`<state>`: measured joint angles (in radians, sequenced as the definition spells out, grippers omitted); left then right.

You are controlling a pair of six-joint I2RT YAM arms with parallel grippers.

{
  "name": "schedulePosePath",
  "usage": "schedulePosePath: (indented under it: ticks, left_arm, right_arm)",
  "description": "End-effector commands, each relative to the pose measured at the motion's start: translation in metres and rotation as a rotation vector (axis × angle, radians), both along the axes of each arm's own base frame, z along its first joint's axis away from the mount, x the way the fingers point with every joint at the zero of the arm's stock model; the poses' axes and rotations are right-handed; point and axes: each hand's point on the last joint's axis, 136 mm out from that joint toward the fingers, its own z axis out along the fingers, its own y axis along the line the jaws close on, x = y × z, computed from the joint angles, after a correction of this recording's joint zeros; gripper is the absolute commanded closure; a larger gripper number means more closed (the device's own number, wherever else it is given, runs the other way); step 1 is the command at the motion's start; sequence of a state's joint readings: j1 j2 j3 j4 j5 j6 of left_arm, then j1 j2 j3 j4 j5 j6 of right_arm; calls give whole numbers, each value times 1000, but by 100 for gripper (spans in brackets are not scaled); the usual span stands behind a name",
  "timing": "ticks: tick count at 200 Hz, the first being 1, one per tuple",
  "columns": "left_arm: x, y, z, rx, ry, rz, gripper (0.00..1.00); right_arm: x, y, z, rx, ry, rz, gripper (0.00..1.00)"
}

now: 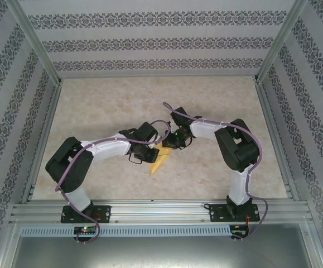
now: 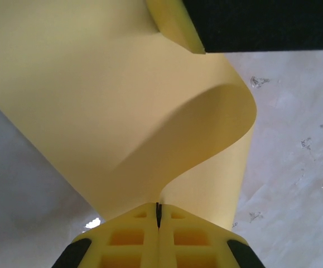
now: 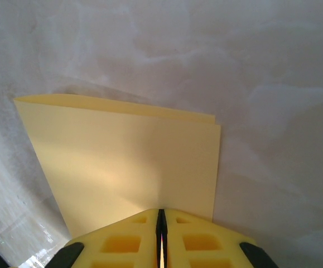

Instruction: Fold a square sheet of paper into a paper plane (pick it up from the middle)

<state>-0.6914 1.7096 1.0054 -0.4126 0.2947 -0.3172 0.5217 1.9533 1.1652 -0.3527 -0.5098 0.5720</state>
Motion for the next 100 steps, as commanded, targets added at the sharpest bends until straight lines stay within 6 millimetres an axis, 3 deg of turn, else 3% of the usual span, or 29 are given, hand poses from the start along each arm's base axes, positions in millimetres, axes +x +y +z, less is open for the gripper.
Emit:
schedulePosePath:
  ticks: [1,63,100]
  left_arm:
    - [8,6,-3,35,-9,2,95]
    - [-1,14,-5,56,27,32,95]
    - [7,13,-8,61,-15,30,94]
  right_arm:
    - [-7,-6,-12,-38,36,-3,87]
    - [-7,-6,-12,-39,40,-4,86]
    - [-7,-6,-12,-38,43,-2,87]
